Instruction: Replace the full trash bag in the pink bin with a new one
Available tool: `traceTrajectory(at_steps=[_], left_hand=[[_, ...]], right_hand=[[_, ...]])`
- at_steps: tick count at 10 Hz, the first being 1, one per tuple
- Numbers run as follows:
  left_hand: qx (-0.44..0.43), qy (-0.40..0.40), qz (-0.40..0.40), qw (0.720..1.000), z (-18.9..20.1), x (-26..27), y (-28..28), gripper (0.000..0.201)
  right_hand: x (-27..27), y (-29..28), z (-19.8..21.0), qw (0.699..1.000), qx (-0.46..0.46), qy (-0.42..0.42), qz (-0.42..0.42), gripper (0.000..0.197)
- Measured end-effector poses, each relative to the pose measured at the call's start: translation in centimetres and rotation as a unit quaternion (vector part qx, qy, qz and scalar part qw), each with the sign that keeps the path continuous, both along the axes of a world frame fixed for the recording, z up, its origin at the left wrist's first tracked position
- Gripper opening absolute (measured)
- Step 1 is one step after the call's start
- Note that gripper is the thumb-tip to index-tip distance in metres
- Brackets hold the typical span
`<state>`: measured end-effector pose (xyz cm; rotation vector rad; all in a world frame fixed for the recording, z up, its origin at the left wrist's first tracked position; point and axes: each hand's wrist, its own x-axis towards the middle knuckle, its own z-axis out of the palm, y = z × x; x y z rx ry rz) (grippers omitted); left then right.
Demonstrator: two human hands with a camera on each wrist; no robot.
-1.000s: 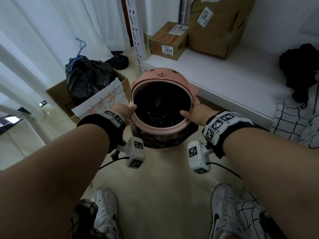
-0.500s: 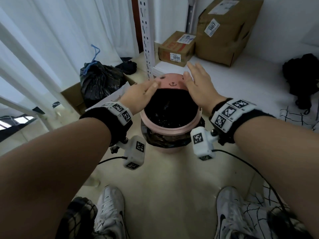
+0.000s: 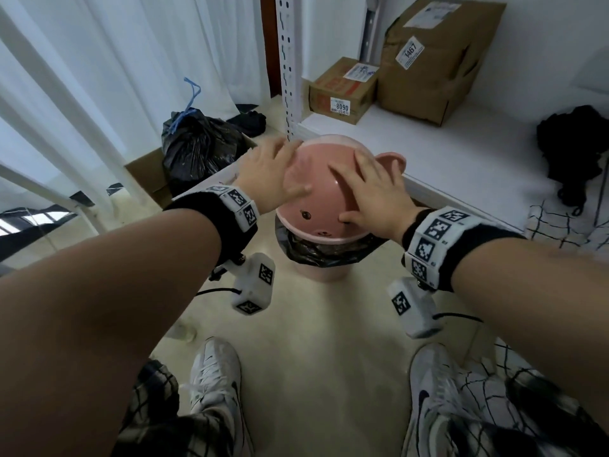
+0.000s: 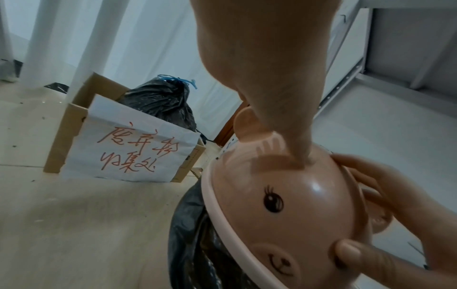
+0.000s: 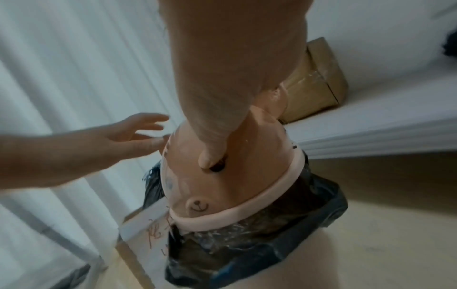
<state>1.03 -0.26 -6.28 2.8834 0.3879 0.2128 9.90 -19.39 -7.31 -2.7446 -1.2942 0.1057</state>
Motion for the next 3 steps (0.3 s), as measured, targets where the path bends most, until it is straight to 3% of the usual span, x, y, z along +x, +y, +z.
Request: traceTrajectory(at_steps=[2, 3], left_hand=[[0.005, 0.057, 0.004, 0.998, -0.8, 0.9, -1.7, 0.087], [0.030, 0.055, 0.004, 0.998, 1.3, 1.2, -1.8, 0.078]], right_hand=[[1.4, 0.2, 0.6, 0.999, 0.004, 0.039, -0.006, 0.088], [2.2, 0.5, 2.5, 0.996, 0.046, 0.081, 0.003, 0.065]])
